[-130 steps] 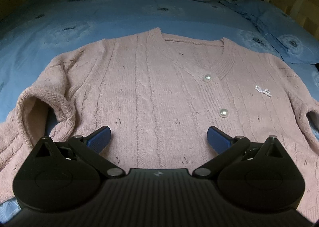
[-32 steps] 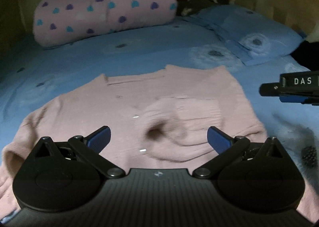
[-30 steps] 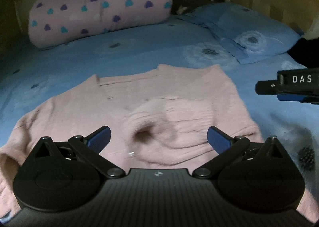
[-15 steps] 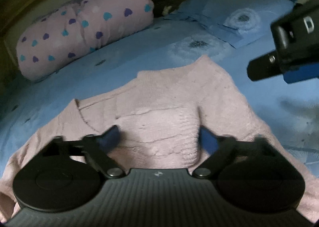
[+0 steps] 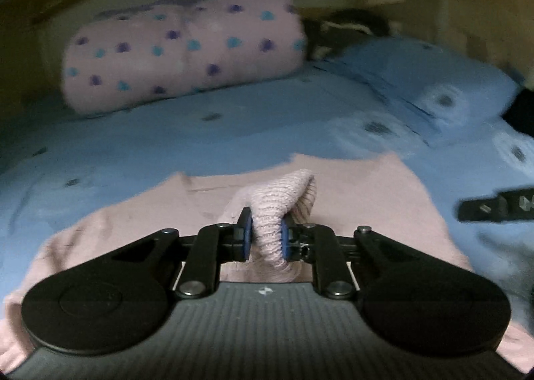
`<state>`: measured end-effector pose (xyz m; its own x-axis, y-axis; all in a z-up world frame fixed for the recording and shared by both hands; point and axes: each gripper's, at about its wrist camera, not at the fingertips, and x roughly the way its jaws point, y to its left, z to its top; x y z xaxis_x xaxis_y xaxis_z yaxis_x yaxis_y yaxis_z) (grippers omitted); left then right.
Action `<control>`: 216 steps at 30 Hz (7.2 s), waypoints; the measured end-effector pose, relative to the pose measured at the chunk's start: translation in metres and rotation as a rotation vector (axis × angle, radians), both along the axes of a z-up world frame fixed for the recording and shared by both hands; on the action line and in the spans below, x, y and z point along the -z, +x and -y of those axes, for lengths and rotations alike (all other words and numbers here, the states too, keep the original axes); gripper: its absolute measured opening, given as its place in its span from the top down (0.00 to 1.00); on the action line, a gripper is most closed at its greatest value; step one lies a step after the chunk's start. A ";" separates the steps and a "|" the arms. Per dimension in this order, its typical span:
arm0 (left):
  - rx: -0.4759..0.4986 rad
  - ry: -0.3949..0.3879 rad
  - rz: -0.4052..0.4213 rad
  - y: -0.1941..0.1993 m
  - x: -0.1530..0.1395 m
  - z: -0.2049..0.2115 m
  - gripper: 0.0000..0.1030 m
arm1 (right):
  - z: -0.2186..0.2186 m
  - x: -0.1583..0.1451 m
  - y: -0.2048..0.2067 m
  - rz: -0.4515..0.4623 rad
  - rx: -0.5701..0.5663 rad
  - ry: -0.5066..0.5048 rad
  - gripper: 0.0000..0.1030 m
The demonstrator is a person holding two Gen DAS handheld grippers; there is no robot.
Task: Fold small clothes
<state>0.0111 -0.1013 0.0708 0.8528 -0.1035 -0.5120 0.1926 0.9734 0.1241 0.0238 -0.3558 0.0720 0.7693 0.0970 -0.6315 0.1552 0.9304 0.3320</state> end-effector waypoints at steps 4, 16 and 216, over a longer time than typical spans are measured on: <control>-0.094 -0.007 -0.011 0.008 -0.005 -0.045 0.81 | -0.003 0.001 0.001 -0.004 -0.004 -0.009 0.45; -0.251 -0.036 -0.111 0.014 0.014 -0.132 0.75 | -0.020 0.010 0.008 -0.037 -0.060 -0.085 0.45; -0.341 -0.240 -0.149 -0.097 -0.010 -0.373 0.86 | -0.129 0.034 -0.115 -0.008 -0.231 -0.262 0.34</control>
